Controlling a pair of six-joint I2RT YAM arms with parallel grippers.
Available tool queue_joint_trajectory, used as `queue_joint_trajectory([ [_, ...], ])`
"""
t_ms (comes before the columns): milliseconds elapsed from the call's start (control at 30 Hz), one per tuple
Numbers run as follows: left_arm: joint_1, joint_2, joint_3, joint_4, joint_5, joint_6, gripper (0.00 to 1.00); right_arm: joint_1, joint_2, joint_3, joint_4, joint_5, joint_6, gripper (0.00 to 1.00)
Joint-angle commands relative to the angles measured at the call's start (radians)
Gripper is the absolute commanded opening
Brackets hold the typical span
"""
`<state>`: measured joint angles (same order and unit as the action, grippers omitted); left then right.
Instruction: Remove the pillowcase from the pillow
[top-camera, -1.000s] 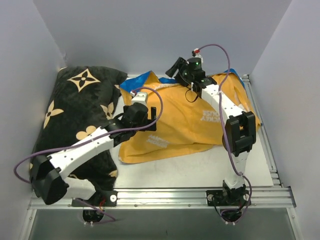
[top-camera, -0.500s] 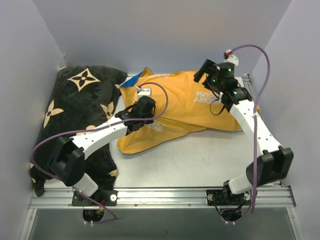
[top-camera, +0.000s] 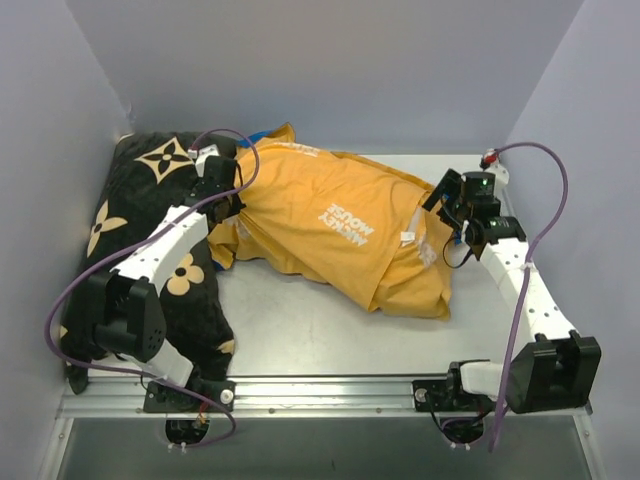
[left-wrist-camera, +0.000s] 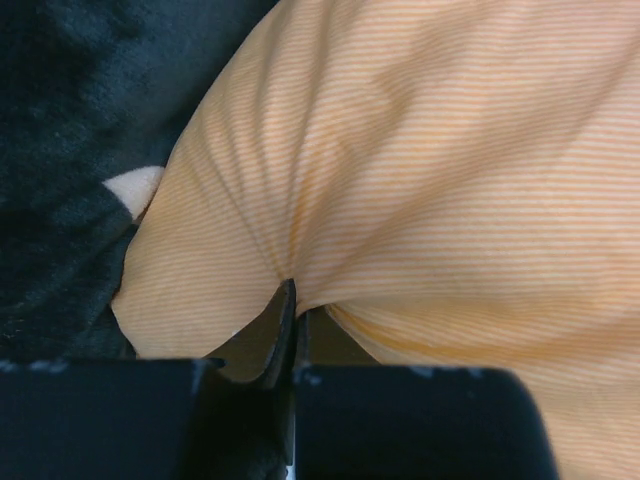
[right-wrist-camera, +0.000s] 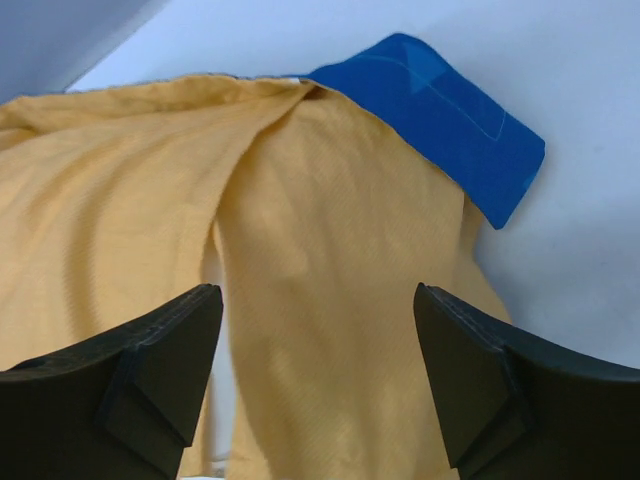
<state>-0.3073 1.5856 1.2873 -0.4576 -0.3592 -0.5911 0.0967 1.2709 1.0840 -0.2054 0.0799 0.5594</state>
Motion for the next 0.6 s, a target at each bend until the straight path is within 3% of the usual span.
queue_joint_trajectory([
  [0, -0.019, 0.008, 0.087, -0.020, 0.029, 0.008, 0.00, 0.006, -0.073, -0.056, 0.004, -0.098, 0.017, 0.76],
  [67, -0.050, 0.001, 0.096, -0.015, 0.040, 0.030, 0.09, 0.015, -0.093, -0.108, 0.003, -0.109, 0.010, 0.72],
  [100, -0.074, -0.004, 0.099, -0.016, 0.013, 0.075, 0.30, 0.021, -0.125, -0.130, 0.001, -0.111, 0.010, 0.71],
  [167, -0.169, -0.031, 0.119, -0.022, -0.042, 0.132, 0.46, 0.028, -0.162, -0.194, 0.006, -0.135, 0.014, 0.71],
  [200, -0.202, -0.041, 0.128, -0.038, -0.073, 0.176, 0.62, 0.032, -0.197, -0.212, 0.006, -0.141, 0.011, 0.73],
  [300, -0.323, -0.076, 0.164, -0.064, -0.172, 0.232, 0.77, 0.073, -0.266, -0.268, 0.004, -0.100, 0.010, 0.75],
  [433, -0.478, -0.066, 0.236, -0.084, -0.169, 0.260, 0.84, 0.109, -0.333, -0.347, -0.017, -0.056, 0.051, 0.68],
  [533, -0.616, -0.007, 0.334, -0.082, -0.162, 0.257, 0.85, 0.109, -0.406, -0.436, -0.008, -0.014, 0.126, 0.39],
  [567, -0.653, 0.049, 0.360, -0.084, -0.172, 0.260, 0.87, 0.110, -0.421, -0.455, -0.005, -0.011, 0.146, 0.16],
])
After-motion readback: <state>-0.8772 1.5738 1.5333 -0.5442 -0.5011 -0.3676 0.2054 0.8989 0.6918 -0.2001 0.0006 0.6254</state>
